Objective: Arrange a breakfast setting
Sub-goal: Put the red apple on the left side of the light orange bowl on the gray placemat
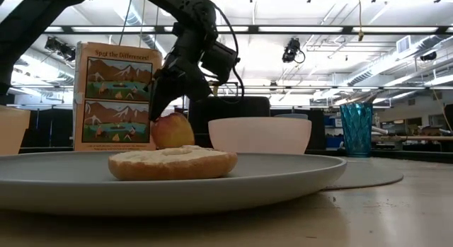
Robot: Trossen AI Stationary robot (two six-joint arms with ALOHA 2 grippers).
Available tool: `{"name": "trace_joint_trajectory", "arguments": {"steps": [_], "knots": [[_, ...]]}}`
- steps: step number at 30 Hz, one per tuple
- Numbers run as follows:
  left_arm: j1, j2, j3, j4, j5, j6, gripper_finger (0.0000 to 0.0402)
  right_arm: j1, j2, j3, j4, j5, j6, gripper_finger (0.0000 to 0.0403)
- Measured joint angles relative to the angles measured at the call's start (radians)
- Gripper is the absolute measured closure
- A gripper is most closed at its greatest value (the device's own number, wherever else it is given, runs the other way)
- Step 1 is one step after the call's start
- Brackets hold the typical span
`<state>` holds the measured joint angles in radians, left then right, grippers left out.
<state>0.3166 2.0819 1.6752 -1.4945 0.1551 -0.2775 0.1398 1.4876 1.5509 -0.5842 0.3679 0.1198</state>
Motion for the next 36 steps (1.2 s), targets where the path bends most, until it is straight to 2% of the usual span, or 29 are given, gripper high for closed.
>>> {"name": "trace_joint_trajectory", "arguments": {"steps": [10,26,36], "knots": [[0.000,0.000,0.000,0.058,0.016,0.000,0.0368,0.000,0.000,0.000,-0.001,-0.003,0.000,0.0201],[0.000,0.000,0.002,0.110,0.027,0.010,0.0300,-0.001,0.000,0.000,-0.002,-0.003,0.000,0.0202],[0.000,0.000,0.132,0.196,0.009,0.004,0.0299,0.000,0.000,0.000,-0.002,-0.004,0.000,0.0203]]}}
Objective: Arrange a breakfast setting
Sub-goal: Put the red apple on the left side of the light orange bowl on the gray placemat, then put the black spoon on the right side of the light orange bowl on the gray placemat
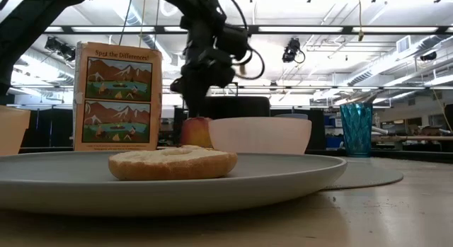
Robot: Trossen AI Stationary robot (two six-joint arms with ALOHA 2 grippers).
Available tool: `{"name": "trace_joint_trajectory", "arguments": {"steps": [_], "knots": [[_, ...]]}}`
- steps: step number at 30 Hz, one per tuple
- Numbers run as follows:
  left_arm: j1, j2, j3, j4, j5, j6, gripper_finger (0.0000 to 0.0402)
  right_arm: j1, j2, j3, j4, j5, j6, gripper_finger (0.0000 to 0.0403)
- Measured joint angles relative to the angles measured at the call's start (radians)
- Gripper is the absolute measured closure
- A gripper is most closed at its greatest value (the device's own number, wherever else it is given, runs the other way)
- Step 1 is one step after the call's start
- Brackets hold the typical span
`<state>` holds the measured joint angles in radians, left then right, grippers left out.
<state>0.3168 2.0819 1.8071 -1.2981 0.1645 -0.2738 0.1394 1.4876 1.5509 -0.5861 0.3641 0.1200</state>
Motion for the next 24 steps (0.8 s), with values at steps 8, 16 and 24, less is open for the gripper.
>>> {"name": "trace_joint_trajectory", "arguments": {"steps": [8,16,24], "knots": [[0.001,0.000,0.072,0.010,-0.037,0.013,0.0299,0.002,0.000,0.000,0.000,0.000,0.011,0.0203],[0.001,-0.023,0.184,-0.044,-0.044,0.079,0.0299,-0.016,-0.054,0.000,-0.129,0.014,0.021,0.0203],[0.004,-0.144,0.192,0.003,-0.101,0.120,0.0299,-0.100,-0.166,0.000,-0.370,0.069,0.167,0.0203]]}}
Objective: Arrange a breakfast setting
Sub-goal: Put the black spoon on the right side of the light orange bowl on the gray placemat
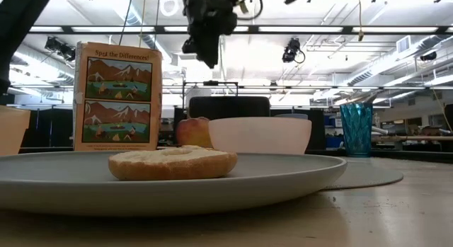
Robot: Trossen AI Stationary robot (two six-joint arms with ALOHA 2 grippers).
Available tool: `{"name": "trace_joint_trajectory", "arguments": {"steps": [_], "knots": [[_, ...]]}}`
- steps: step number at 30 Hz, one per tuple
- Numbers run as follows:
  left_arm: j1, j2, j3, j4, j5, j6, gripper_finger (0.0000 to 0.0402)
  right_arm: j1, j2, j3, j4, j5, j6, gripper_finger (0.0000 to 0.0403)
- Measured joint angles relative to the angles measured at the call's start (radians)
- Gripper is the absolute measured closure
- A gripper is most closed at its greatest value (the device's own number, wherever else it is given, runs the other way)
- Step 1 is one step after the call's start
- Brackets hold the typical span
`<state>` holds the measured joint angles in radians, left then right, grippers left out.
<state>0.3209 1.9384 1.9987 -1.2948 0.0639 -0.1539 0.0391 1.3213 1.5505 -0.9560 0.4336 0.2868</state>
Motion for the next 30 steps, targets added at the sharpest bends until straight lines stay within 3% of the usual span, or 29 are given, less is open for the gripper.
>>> {"name": "trace_joint_trajectory", "arguments": {"steps": [6,13,18,23,26,30], "knots": [[-0.009,-0.089,-0.009,0.058,-0.009,0.035,0.0299,-0.103,-0.041,0.000,-0.213,0.029,0.153,0.0193],[-0.027,-0.196,-0.010,0.149,-0.017,0.040,0.0299,-0.365,-0.032,0.000,-0.369,0.008,0.208,0.0148],[-0.050,-0.259,-0.010,0.201,-0.018,0.069,0.0299,-0.604,-0.007,-0.017,-0.355,0.003,0.167,0.0134],[-0.055,-0.304,-0.010,0.229,-0.021,0.069,0.0299,-0.805,-0.013,-0.056,-0.285,0.076,0.253,0.0140],[-0.056,-0.307,-0.010,0.243,-0.026,0.116,0.0299,-0.858,-0.029,-0.096,-0.305,0.134,0.360,0.0144],[-0.043,-0.307,-0.010,0.233,-0.024,0.178,0.0299,-0.848,-0.059,-0.141,-0.260,0.174,0.492,0.0146]]}}
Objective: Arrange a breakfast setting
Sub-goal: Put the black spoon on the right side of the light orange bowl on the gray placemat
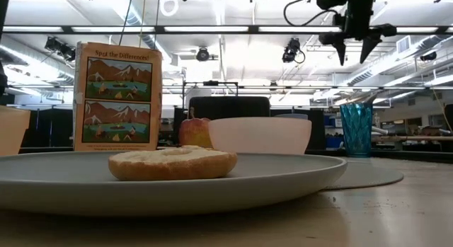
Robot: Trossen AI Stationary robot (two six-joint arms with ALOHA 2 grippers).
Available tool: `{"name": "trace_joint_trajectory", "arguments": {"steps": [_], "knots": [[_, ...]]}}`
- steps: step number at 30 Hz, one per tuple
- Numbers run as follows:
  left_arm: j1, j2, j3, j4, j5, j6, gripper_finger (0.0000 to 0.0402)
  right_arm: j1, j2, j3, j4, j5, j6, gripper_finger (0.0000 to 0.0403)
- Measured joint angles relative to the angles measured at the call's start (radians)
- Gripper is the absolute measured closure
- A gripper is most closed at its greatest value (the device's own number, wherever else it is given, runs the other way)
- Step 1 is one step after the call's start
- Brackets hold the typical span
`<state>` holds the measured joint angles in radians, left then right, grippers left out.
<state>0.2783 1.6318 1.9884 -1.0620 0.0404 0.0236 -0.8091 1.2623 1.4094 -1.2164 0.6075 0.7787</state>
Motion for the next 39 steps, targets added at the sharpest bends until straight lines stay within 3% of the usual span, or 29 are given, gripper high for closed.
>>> {"name": "trace_joint_trajectory", "arguments": {"steps": [8,12,15,18,22,27,39], "knots": [[0.128,0.000,0.000,0.031,0.010,0.143,0.0298,0.090,-0.013,-0.068,0.014,0.119,0.366,0.0148],[0.237,0.004,0.000,0.077,0.096,0.220,0.0298,0.125,0.008,-0.088,-0.149,0.199,0.611,0.0153],[0.316,0.006,-0.001,0.091,0.173,0.255,0.0298,0.100,0.023,-0.110,-0.258,0.193,0.734,0.0154],[0.378,0.006,-0.001,0.115,0.206,0.290,0.0298,0.036,0.019,-0.147,-0.218,0.155,0.743,0.0154],[0.434,0.006,-0.001,0.151,0.216,0.337,0.0298,-0.049,0.019,-0.210,-0.005,0.092,0.682,0.0152],[0.468,0.011,-0.001,0.170,0.236,0.365,0.0298,-0.091,0.023,-0.297,0.209,0.063,0.717,0.0154],[0.500,0.011,-0.001,0.166,0.300,0.407,0.0298,-0.146,0.114,-0.309,0.159,-0.081,0.847,0.0171]]}}
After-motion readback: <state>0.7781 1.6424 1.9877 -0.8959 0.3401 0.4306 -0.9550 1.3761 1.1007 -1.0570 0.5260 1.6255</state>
